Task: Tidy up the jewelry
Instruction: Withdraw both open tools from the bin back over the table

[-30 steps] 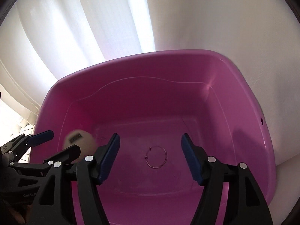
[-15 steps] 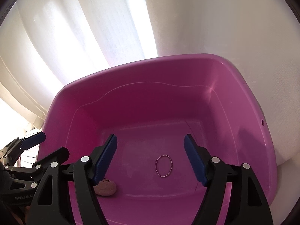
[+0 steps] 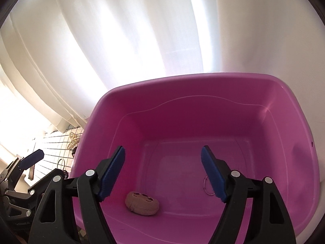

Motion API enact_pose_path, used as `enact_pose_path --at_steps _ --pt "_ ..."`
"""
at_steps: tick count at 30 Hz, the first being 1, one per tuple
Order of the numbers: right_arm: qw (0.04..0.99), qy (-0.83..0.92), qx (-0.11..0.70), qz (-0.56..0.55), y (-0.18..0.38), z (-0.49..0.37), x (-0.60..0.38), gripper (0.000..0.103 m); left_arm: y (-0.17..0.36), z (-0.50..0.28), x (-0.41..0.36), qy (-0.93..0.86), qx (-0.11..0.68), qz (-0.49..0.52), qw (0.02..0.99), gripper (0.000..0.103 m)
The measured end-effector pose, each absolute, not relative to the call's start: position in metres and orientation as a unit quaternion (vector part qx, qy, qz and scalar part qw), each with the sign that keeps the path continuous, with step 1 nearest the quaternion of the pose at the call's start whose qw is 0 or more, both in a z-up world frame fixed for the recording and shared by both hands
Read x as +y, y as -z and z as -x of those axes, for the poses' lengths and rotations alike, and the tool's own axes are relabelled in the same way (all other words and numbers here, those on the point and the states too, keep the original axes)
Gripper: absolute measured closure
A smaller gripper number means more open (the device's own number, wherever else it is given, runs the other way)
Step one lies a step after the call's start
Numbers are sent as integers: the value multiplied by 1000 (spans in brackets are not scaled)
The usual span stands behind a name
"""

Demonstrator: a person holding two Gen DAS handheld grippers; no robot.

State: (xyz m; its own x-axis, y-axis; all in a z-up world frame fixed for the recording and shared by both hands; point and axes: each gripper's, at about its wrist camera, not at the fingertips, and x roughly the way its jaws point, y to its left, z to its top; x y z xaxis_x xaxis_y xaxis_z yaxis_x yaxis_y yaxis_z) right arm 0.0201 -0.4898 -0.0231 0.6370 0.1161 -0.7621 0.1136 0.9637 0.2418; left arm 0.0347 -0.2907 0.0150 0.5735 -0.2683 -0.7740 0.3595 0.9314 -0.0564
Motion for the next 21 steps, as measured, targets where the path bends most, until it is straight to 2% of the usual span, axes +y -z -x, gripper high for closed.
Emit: enact_pose_path --at_steps 10,21 --pt "910 -36 397 -111 0 -19 -397 28 -13 -26 -160 101 420 -7 902 7" --pt "916 -1 384 -120 -2 12 -284 28 16 -27 6 58 441 7 896 7"
